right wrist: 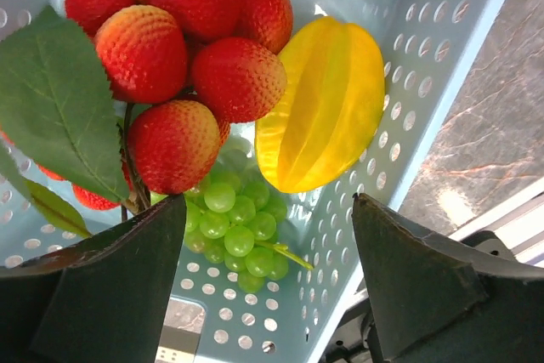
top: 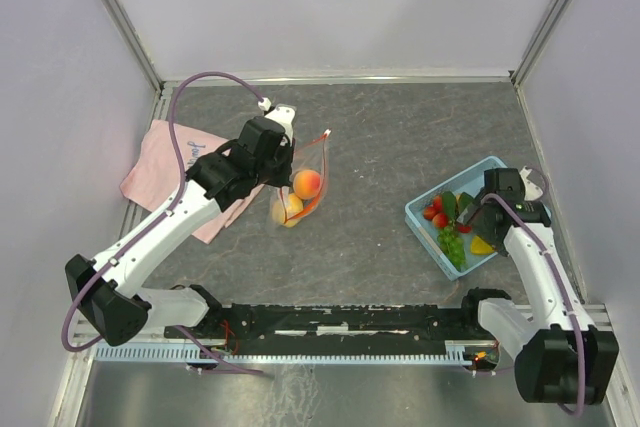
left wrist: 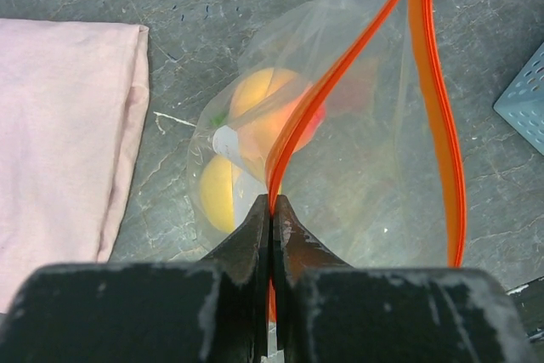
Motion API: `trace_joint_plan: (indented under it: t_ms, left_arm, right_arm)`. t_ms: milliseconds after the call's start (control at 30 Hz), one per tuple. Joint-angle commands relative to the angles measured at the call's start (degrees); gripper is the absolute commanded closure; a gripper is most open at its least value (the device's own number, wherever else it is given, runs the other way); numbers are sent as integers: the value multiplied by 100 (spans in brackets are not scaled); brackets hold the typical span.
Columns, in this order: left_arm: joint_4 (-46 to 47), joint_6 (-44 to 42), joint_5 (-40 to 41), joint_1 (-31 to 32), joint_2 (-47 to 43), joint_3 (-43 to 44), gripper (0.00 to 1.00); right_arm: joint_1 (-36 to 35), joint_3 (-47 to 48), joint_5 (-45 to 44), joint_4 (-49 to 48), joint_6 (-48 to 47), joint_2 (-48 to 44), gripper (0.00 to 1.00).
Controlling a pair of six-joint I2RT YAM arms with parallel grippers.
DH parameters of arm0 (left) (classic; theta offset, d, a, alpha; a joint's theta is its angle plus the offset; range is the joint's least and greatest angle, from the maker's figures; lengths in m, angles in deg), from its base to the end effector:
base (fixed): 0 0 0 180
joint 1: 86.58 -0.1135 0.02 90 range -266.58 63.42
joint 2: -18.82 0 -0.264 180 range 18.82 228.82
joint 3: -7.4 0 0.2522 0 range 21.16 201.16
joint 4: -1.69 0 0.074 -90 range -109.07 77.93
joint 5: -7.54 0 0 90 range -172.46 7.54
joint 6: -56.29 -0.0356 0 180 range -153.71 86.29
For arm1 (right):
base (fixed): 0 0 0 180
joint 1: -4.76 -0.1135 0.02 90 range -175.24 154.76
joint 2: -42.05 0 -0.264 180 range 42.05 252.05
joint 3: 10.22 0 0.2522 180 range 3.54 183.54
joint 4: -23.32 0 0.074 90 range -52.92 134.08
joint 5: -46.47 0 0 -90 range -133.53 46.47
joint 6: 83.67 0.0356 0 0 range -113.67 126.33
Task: Place the food in the zip-top bag and seal the zipper
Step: Pick up the fake fruit from the bin.
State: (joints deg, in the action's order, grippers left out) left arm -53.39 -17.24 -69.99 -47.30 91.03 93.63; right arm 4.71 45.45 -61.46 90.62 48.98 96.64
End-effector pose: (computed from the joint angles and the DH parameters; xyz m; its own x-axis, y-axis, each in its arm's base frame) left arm 0.2108 -0.1625 0.3545 -0.6271 0.1553 -0.7633 0.3278 0.9415 -0.0778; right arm 0.1627 -0.0108 0.2347 -0.5895 0.6441 -0.4874 0.7107 0.7004 0.0660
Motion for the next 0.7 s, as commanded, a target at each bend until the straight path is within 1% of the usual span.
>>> trace_joint_plan:
  t_ms: [0,100,167,333,533,667]
  left_arm:
    - [359,-260,-154,-61,-180,-44,97]
    - [370,-267,-168,-75,-175,-53,97]
    - [382,-255,-167,-87,-165,-66,97]
    - [382,-258,-223,-129,-107,-62,97]
    - [379,-241,-331,-183,-57,-32,97]
    - [384,-226,-468,-193,-49,-14,97]
  right_arm:
    - [432,-143,709,-688,-155,163,13]
    - [560,-210,901,-1024,-227,320,14]
    - [574,-57,979,-1062,-334,320,15]
    - [565,655,756,-331,-834,-42,15]
    - [566,954,1653,91,-1206,-168,17]
    - [540,810,2277,-158,-1155,-46,22]
